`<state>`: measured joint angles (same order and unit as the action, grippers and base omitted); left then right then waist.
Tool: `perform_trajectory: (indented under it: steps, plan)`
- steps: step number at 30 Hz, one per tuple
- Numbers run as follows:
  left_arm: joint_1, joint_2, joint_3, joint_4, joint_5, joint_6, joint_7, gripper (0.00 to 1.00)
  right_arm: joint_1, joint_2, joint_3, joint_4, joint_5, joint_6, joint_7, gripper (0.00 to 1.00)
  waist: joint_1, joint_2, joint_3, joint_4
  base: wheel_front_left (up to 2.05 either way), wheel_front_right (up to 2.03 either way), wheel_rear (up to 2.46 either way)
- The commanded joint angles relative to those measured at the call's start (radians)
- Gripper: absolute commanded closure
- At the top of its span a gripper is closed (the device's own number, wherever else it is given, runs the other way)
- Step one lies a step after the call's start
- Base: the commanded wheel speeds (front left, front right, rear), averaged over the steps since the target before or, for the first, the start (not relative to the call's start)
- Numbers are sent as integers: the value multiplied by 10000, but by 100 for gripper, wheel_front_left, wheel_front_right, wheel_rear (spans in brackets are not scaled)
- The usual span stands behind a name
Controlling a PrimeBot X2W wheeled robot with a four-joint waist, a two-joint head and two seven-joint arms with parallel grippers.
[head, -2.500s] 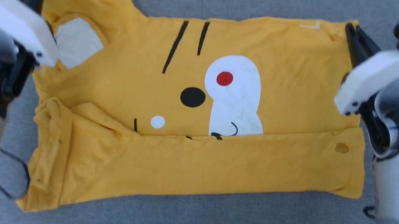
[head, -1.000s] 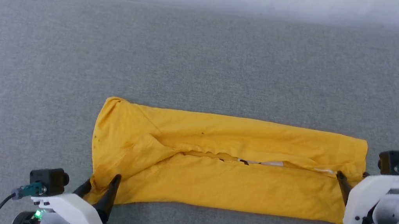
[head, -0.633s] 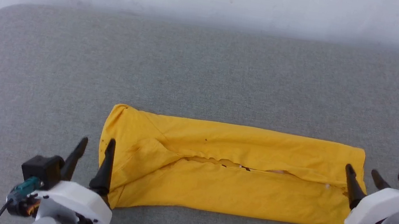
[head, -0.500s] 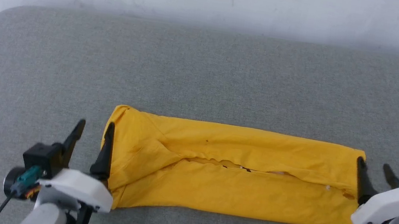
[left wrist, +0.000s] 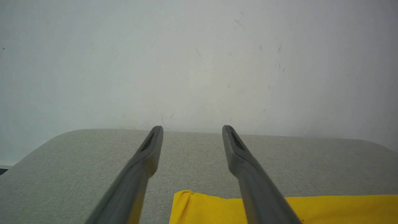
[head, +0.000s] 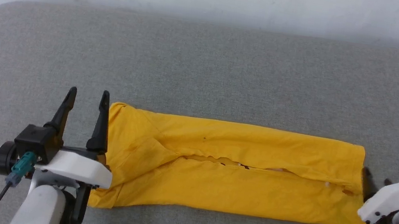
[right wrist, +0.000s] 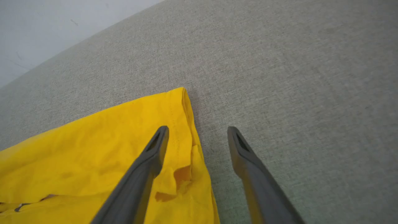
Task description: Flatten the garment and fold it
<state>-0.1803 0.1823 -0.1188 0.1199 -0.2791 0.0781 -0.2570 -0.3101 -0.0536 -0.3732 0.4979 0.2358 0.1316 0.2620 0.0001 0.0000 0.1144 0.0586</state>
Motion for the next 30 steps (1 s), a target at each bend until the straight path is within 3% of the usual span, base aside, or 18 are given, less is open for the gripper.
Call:
perform_trajectory:
  steps: [1,10,11,13,21,30]
  plan:
    - [135,-86,114,48,133,-101,-46,0,-214,31,-30,199,-128,-9,177,0,-1,0,36,8,0,0,0]
    - [209,-721,867,331,716,-818,-46,0,-871,32,-95,1717,-1175,-9,2325,0,-1,0,129,123,0,0,0]
    - [207,-767,931,353,769,-871,-46,0,-885,33,-86,1783,-1183,-9,2549,52,-1,0,123,131,0,0,0]
    - [212,-844,1052,405,869,-968,-46,0,-886,33,-32,1820,-1195,-9,2877,100,-1,0,109,133,0,0,0]
    - [213,-1055,1433,580,1145,-1262,-47,0,-685,33,-199,971,-1750,-9,2695,100,-1,0,109,42,0,0,0]
    - [82,-1199,1590,686,1320,-1464,-47,0,-525,30,-1836,-152,-3419,-9,1930,100,-1,0,212,65,0,0,0]
